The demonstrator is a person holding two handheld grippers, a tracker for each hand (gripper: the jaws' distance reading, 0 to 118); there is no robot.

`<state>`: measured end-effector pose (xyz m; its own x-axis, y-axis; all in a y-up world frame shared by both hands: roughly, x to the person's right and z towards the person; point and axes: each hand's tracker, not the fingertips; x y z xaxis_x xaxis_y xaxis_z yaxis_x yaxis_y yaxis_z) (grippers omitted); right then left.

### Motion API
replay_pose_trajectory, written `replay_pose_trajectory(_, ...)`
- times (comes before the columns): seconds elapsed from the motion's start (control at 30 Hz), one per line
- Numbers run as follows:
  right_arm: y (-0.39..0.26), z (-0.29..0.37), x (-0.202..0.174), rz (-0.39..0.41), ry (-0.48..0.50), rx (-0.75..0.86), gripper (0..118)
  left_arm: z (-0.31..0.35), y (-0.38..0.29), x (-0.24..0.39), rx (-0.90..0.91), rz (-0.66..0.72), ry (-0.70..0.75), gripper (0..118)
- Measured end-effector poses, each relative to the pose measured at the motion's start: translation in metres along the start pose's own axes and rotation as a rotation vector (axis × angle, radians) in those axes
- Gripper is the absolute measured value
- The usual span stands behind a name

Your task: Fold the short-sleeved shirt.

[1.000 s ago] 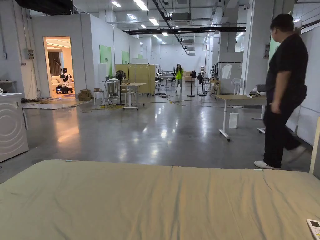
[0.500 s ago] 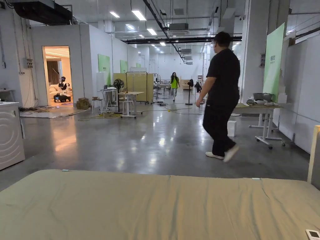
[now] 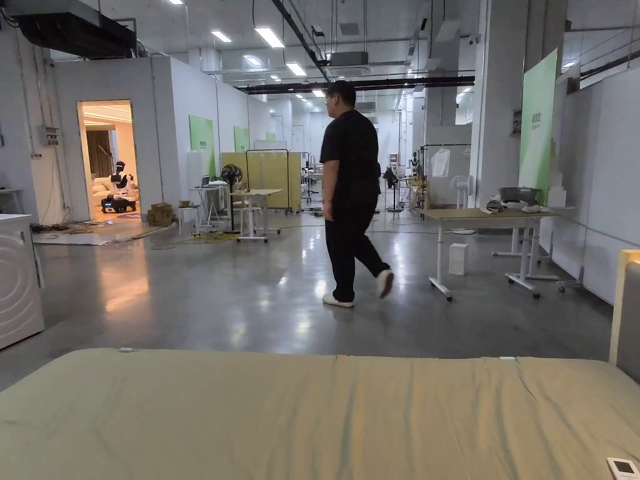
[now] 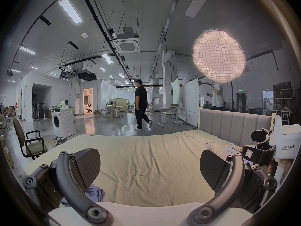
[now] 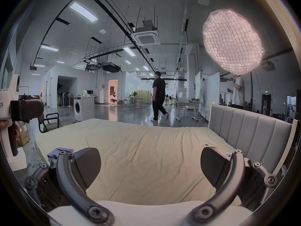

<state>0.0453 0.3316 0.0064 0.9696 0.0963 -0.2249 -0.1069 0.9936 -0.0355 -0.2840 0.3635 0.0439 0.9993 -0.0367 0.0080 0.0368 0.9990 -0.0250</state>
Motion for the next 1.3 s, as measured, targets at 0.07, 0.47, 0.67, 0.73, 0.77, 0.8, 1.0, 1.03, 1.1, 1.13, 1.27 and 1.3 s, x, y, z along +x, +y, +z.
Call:
replay_pose_trajectory(0.07, 0.0001, 0.0002, 0.0004, -0.004, 0.002, 0.001, 118, 0.0, -0.001, -0.001, -0.003, 0.004, 0.004, 118)
replay_pose_trajectory(0.47, -0.0007, 0.0005, 0.0018, -0.022, 0.002, -0.004, 118, 0.0005, 0.0, -0.0004, -0.003, 0.001, -0.004, 118)
replay_pose_trajectory(0.67, 0.0006, 0.0009, 0.0003, -0.01, 0.003, -0.005, 118, 0.0011, -0.0004, -0.0001, -0.005, -0.005, -0.005, 118)
replay_pose_trajectory(0.73, 0.0012, 0.0011, -0.0002, -0.006, 0.004, -0.005, 118, 0.0014, -0.0001, -0.0002, -0.007, -0.007, -0.003, 118)
replay_pose_trajectory(0.77, 0.0014, 0.0013, -0.0004, -0.005, 0.003, -0.003, 118, 0.0017, 0.0003, 0.0006, -0.009, -0.017, 0.003, 118)
replay_pose_trajectory(0.8, 0.0017, 0.0015, -0.0007, -0.005, 0.003, -0.001, 118, 0.0022, 0.0009, 0.0023, -0.01, -0.038, 0.011, 118)
replay_pose_trajectory(1.0, 0.0033, 0.0016, -0.0007, -0.017, -0.002, 0.006, 118, 0.0025, 0.0033, 0.0049, -0.003, -0.051, -0.01, 118)
replay_pose_trajectory(1.03, 0.0034, 0.0015, -0.0004, -0.018, -0.004, 0.006, 118, 0.0026, 0.0035, 0.0048, 0.0, -0.044, -0.016, 118)
replay_pose_trajectory(1.1, 0.0039, 0.0011, 0.0008, -0.023, -0.007, 0.001, 118, 0.0024, 0.0028, 0.0042, 0.0, -0.042, -0.017, 118)
replay_pose_trajectory(1.13, 0.0041, 0.0011, 0.0015, -0.024, -0.009, 0.001, 118, 0.0023, 0.0025, 0.0039, -0.003, -0.044, -0.014, 118)
replay_pose_trajectory(1.27, 0.0059, 0.0006, 0.0061, -0.061, 0.0, -0.008, 118, 0.002, 0.0023, 0.0023, -0.008, -0.036, -0.006, 118)
replay_pose_trajectory(1.3, 0.0059, 0.0004, 0.0068, -0.074, 0.003, -0.011, 118, 0.002, 0.0023, 0.0018, -0.008, -0.028, -0.007, 118)
